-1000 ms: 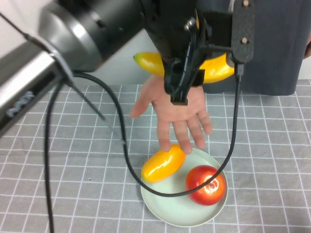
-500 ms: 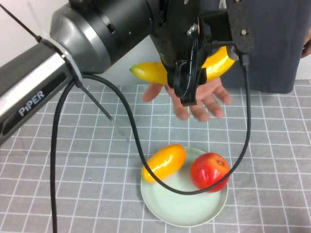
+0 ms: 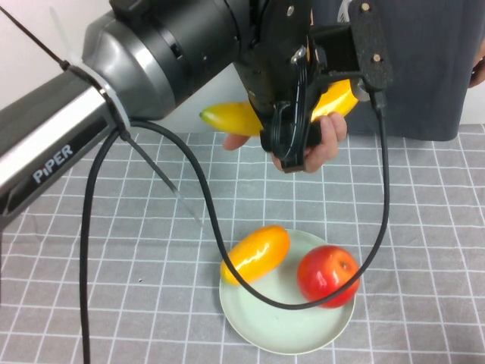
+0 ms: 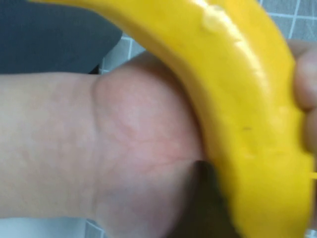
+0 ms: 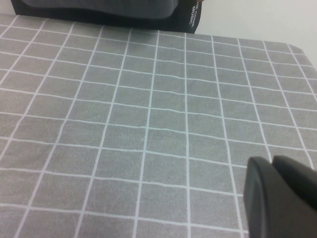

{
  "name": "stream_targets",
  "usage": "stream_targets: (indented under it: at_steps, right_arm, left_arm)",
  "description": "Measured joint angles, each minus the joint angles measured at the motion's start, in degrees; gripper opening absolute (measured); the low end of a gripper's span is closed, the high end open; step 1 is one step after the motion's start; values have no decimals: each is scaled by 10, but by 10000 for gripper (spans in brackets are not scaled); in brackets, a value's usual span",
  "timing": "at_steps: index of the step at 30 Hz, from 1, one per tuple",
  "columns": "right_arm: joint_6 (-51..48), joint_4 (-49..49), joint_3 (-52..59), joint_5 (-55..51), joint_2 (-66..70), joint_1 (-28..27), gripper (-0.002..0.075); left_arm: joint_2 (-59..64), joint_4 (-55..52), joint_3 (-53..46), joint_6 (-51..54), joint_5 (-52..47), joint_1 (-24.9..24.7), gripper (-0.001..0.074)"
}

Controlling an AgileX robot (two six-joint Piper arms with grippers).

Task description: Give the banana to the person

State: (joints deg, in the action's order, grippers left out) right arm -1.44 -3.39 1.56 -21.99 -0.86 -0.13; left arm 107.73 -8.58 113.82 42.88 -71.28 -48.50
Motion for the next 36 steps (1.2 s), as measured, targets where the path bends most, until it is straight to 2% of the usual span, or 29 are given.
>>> stream_targets:
  at_steps: [3,6,11,14,16,18,22,24,28,32,36]
  right_arm:
    - [0,0,0,0,0,0,-9]
    - [0,0,0,0,0,0,-9]
    - [0,0,0,0,0,0,-9]
    - [0,0,0,0,0,0,-9]
    - [0,0,0,0,0,0,-9]
    - [0,0,0,0,0,0,-9]
    - [0,0,0,0,0,0,-9]
    - [0,0,0,0,0,0,-9]
    - [0,0,0,0,0,0,-9]
    - [0,0,0,0,0,0,-9]
    - [0,0,0,0,0,0,-9]
  left_arm:
    - [0,-4,-4,-16,-1,0,555]
    - [-8,-15,-5,-33,-3,0,626]
    - [-40,-20,-5,-48,-3,0,651]
    - [-76,-20,-29,-87,-3,0,639]
    - [-120,-20,-68,-117,5,0,598]
    - [-179,-20,-133,-150,28,0,502]
    - [-302,-17,-283,-199,84,10,186]
    - [-367,-17,-362,-224,109,24,80]
    - [-480,-20,-483,-274,142,51,18]
    - [-592,-21,-576,-318,187,58,6]
    - [-690,-19,-648,-412,237,58,4]
